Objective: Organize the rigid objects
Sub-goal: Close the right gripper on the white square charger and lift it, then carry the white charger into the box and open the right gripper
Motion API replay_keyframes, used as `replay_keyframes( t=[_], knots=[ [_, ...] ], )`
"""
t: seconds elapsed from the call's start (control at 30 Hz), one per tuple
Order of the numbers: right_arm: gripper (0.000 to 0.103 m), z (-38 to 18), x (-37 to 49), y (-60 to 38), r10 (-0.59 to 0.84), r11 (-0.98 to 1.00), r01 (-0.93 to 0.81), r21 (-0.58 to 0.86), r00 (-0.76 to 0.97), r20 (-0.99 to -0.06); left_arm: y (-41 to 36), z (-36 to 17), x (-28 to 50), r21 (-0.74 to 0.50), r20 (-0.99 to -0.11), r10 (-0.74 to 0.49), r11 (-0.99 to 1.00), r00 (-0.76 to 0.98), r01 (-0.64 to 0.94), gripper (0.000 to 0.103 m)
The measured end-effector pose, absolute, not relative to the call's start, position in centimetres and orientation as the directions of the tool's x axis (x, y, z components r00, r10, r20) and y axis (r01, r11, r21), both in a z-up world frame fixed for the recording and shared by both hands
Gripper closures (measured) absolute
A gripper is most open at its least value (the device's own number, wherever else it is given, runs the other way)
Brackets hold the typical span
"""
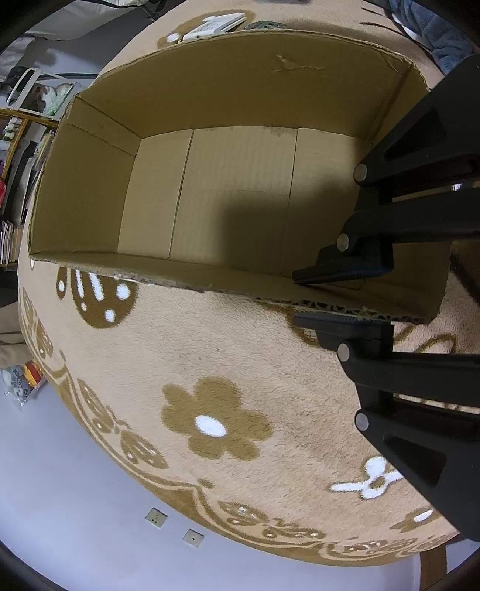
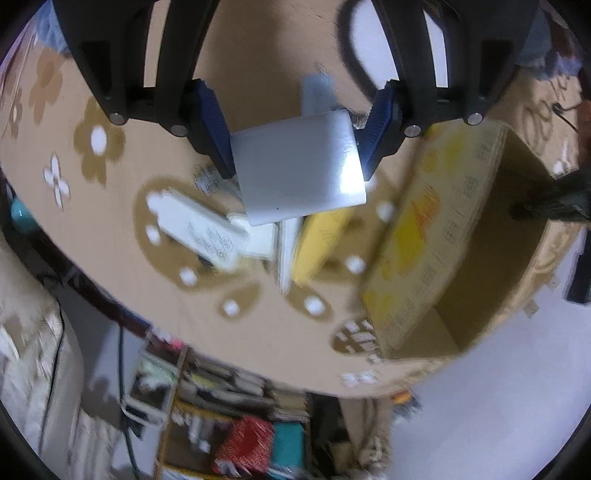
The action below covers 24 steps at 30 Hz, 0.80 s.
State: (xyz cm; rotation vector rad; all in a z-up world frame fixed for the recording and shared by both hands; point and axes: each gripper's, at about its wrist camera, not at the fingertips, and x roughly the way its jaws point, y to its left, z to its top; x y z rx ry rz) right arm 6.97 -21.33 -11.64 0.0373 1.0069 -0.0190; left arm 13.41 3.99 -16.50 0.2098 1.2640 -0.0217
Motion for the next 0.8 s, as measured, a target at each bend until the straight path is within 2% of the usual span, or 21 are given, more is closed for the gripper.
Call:
replay_keyframes(
  t=[0.23, 0.47, 0.57, 0.8],
  knots=[
    [0.033, -8.2, 8.6, -16.9, 0.118, 0.993, -0.087, 0.082, 0.623, -0.774, 3.8, -16.5, 13.5, 0.159, -0.946, 0.110, 0.978, 0.305, 0.138, 0.088],
    [0.033, -8.4, 10.7, -13.6, 0.224, 0.974, -0.176, 0.142, 0.659, -0.718, 3.6, -16.4, 13.5, 0.169, -0.944, 0.119, 0.975, 0.307, 0.142, 0.088],
    [0.033, -9.4, 11.4, -13.0, 0.272, 0.962, -0.195, 0.190, 0.647, -0.713, 3.5, -16.5, 13.5, 0.170, -0.944, 0.120, 0.975, 0.307, 0.143, 0.088],
    [0.032, -10.7, 11.2, -12.2, 0.271, 0.961, -0.220, 0.168, 0.624, -0.733, 3.5, -16.5, 13.5, 0.178, -0.943, 0.127, 0.973, 0.309, 0.144, 0.088]
  ],
)
